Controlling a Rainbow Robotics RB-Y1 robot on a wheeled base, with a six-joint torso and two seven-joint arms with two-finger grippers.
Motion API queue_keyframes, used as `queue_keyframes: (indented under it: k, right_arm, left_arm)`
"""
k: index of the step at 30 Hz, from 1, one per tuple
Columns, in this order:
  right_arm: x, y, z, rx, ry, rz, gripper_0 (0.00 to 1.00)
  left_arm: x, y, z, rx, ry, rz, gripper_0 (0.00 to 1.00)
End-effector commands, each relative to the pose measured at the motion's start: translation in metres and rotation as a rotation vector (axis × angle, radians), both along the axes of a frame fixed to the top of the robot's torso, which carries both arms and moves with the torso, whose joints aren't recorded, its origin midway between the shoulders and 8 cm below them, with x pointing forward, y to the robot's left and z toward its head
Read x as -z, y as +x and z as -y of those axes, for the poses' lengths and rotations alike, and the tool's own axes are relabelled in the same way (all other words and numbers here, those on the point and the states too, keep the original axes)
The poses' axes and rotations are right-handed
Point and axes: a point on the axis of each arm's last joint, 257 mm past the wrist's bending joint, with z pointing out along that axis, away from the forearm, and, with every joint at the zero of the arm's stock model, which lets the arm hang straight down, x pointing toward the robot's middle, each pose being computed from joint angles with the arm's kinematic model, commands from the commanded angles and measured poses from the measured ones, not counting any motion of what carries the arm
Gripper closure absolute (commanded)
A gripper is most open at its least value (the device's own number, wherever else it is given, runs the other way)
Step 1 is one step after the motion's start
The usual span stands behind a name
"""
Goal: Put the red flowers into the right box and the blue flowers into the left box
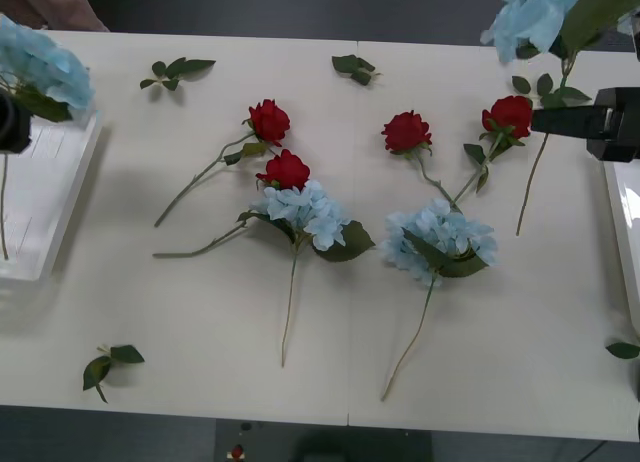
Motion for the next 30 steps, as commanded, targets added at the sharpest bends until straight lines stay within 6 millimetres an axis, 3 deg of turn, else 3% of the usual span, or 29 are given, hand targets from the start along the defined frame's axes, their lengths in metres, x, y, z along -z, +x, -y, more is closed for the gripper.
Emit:
queue_keyframes:
  k: [1, 7, 10, 23, 26, 28, 30]
  right_arm:
    - [-0.036, -0.004, -0.015, -0.043, 0.062, 0.019, 1.0]
    - [-0.07, -0.011, -0.036, -0.105, 0.168, 0.005, 1.0]
    - [-0.083, -0.014, -0.047, -0.133, 0.217, -0.024, 1.0]
    - [-0.13, -0.013, -0.093, -0.217, 0.336, 0.023, 1.0]
    - [-0.137, -0.014, -0.104, -0.237, 0.352, 0.025, 1.0]
    - [-0.137, -0.012, -0.116, -0.244, 0.356, 0.014, 1.0]
    - [-0.139, -0.01, -0.126, -0.252, 0.363, 0.01, 1.0]
  left_arm:
    - [-0.039, 0.001, -0.054, -0.066, 0.087, 0.035, 1.0]
    - [-0.046, 0.001, -0.121, -0.174, 0.185, 0.056, 1.0]
    - [-0.045, 0.004, -0.14, -0.204, 0.207, 0.07, 1.0]
    - [-0.019, 0.019, -0.18, -0.249, 0.224, 0.117, 0.99]
    - [-0.018, 0.018, -0.184, -0.249, 0.23, 0.116, 0.9]
    - [-0.017, 0.017, -0.186, -0.248, 0.233, 0.11, 0.72]
    - [-0.017, 0.017, -0.188, -0.249, 0.238, 0.109, 0.65]
